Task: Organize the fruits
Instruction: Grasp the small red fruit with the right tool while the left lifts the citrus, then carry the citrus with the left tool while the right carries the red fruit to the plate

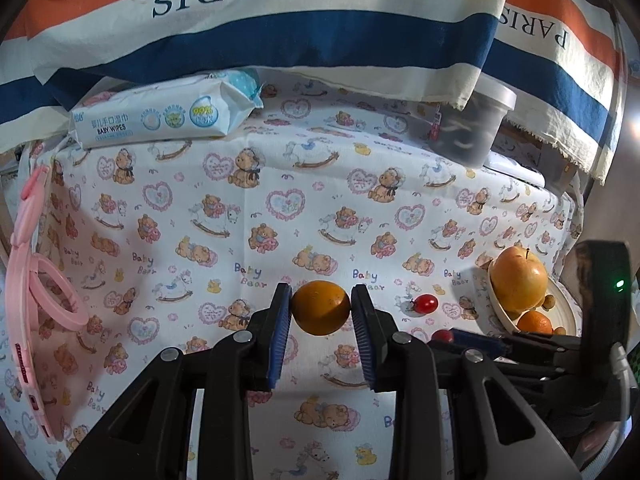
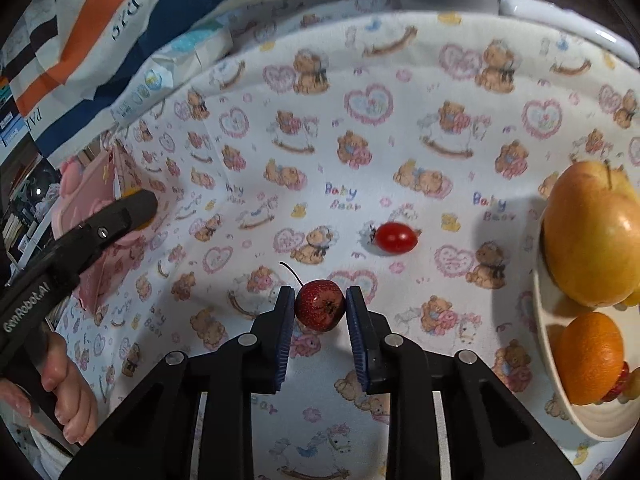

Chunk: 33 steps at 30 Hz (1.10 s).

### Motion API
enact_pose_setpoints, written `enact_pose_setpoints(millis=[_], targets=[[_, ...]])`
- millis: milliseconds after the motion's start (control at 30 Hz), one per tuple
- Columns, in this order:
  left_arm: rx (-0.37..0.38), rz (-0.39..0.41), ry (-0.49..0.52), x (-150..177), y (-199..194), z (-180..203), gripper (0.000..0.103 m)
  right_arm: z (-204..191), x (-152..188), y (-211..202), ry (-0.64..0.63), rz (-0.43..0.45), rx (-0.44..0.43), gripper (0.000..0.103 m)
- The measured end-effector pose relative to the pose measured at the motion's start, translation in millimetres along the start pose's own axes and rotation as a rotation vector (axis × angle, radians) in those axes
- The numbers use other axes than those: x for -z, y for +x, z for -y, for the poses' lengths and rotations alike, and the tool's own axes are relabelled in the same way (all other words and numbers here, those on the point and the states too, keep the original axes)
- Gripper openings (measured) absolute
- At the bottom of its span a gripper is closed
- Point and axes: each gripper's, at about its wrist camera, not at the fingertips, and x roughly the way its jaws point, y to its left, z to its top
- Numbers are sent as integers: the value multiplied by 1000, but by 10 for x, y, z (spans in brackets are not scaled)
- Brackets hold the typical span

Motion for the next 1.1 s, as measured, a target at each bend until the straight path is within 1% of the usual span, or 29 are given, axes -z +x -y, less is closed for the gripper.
enact_pose_setpoints(millis=[167,400,500,600,700,767,833,933,1100], targets=[[8,12,3,-7,-40,2,29,-14,-38,-173,-3,65,24,27],[10,30,25,-16,-112,54,29,-37,-84,-442,-1,106,34,27],[34,42,36,-50,-222,133,29,-51,-118,-621,-5,137,67,27],[47,86,67,-108,-428,283,29,-65,-117,-852,-34,189,100,27],[62,101,119,-160,-560,463,29,-33,-95,-1109,-61,247,138,27],[57,113,157,-189,-604,601,29,24,-79,-1291,-57,279,152,27],[65,120,176,-218,-622,715,29,104,-73,-1455,-40,303,149,27],[115,120,189,-258,-635,915,29,254,-43,-1692,-6,334,140,27],[191,116,236,-261,-575,1322,29,523,61,-1959,23,381,201,27]])
